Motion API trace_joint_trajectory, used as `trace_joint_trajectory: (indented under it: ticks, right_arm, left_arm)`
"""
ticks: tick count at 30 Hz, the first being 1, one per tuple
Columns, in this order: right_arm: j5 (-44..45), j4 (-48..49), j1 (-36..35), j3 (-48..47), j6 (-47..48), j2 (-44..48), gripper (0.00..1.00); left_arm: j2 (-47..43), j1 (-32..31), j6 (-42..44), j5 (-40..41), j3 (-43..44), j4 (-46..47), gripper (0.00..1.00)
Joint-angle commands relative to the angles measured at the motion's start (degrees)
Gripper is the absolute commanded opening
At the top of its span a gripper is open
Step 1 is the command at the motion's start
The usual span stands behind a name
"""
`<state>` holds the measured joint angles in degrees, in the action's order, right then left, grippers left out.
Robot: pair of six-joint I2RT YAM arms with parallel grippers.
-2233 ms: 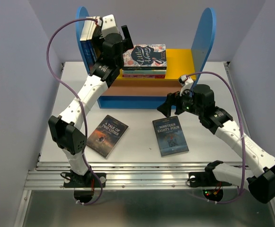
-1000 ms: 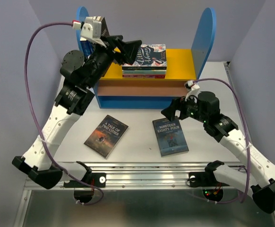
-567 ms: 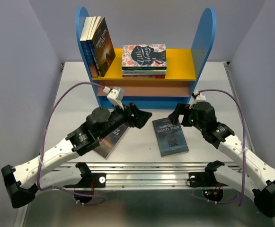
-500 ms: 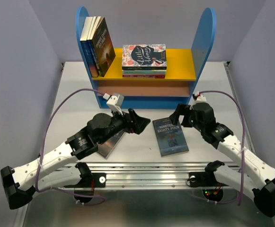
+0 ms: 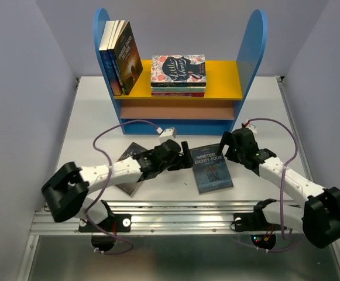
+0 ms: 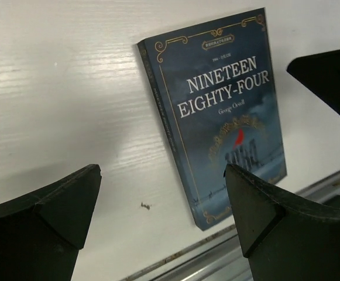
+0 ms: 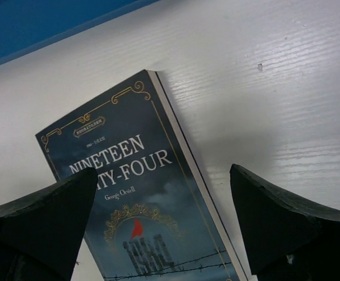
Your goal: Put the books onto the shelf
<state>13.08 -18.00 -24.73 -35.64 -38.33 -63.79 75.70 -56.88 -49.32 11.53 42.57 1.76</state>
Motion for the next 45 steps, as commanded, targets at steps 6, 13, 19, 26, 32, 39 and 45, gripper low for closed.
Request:
trace_joint_trajectory:
  ticks: [6,13,19,26,32,39,45]
  right_arm:
    - [-9.64,3.67,7.06,3.99,-0.96,-0.9,1.0]
    - [-12.64,4.38,8.56,6.46,-0.17,-0.81,1.0]
    - [-15.45,4.64,8.56,7.78,0.53,-0.9,1.0]
    - [-22.12,5.25,8.56,8.66,0.62,-3.44,1.0]
    - [-30.73,8.07,8.56,8.13,0.27,-5.55,1.0]
    - [-36.27,9.21,8.56,4.62,0.27,-3.89,0.98]
    - [-42.08,9.3,8.56,2.15,-0.96,-0.55,0.95]
  left_arm:
    - [16.57,2.65,2.39,-2.56,13.59,0.52,0.99]
    - [23.25,3.71,2.74,-5.46,14.3,0.52,0.98]
    - [26.25,3.8,3.61,-8.54,15.53,1.58,0.86]
    - [28.36,3.71,4.85,-10.3,17.98,0.53,0.54]
    - [31.43,3.36,4.94,-10.56,21.06,-3.95,0.4]
    - [33.99,3.27,3.62,-11.18,23.61,-7.64,0.25]
    - [33.2,2.83,1.95,-11.0,22.91,-8.7,0.25]
